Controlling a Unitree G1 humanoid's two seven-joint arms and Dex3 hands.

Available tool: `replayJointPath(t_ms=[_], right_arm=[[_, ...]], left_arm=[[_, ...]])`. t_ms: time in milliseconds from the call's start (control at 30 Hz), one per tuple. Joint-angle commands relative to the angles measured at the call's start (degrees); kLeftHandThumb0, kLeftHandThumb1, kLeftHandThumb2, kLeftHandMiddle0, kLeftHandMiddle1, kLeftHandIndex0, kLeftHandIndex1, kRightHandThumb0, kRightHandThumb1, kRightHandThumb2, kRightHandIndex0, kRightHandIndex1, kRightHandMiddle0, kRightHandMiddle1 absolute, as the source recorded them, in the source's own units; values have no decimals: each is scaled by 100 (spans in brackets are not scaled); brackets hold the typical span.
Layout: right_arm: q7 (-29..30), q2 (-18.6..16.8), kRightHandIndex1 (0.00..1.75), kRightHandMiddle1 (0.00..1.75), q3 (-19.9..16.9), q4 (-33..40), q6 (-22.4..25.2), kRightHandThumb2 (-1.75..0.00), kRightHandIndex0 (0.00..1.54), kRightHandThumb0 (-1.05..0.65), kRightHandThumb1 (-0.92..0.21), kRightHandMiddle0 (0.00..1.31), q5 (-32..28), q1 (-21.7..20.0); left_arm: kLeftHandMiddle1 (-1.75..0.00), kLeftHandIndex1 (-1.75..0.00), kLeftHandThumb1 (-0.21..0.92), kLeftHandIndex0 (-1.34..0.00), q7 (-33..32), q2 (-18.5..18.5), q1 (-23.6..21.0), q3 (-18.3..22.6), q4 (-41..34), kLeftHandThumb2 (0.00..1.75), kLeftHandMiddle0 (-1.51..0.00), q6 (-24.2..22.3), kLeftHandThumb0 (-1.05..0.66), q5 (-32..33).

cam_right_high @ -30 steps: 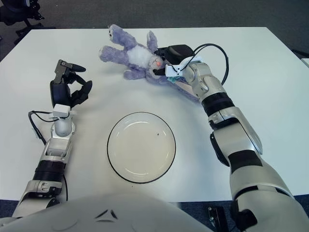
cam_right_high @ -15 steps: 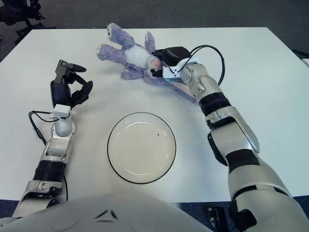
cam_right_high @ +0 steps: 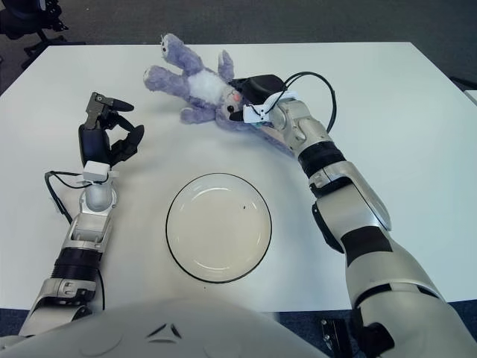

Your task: Put the doll into the plate.

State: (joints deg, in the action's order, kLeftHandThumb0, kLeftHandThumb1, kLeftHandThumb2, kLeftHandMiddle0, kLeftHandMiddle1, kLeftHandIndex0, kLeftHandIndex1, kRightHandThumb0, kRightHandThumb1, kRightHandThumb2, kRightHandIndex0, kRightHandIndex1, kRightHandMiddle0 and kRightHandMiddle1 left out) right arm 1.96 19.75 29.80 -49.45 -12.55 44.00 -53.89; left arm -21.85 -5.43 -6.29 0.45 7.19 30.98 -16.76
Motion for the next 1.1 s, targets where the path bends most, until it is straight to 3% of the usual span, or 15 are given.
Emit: replayJointPath(t_ms=[0,300,433,867,1067], right_arm=[[266,-265,0,1,222,-455,-43,-58,48,-90,-92,43,160,66],[459,-356,0,0,369,-793,-46,-59,47,-91,-92,43,157,-39],[556,-611,0,0,604,-1193,391,-65,41,-91,-92,40,345,36],[1046,-721,0,0,892,-1628,654,-73,23,-92,-92,34,456,67],[1168,-747,2,4,1011,-1716,822,-76,24,-87,-92,39,487,49]], left_arm=[[-175,-148,92,-45,-75,261,623,-112,359,28,-75,-12,-36,-55],[-175,-148,92,-45,-90,256,631,-124,341,28,-75,-21,-36,-58],[-175,-148,92,-45,-105,270,657,-127,281,28,-75,-45,-36,-74],[-175,-149,92,-45,-172,297,665,-145,263,29,-75,-38,-36,-105],[-175,-149,92,-44,-200,307,664,-153,256,29,-75,-39,-36,-119]])
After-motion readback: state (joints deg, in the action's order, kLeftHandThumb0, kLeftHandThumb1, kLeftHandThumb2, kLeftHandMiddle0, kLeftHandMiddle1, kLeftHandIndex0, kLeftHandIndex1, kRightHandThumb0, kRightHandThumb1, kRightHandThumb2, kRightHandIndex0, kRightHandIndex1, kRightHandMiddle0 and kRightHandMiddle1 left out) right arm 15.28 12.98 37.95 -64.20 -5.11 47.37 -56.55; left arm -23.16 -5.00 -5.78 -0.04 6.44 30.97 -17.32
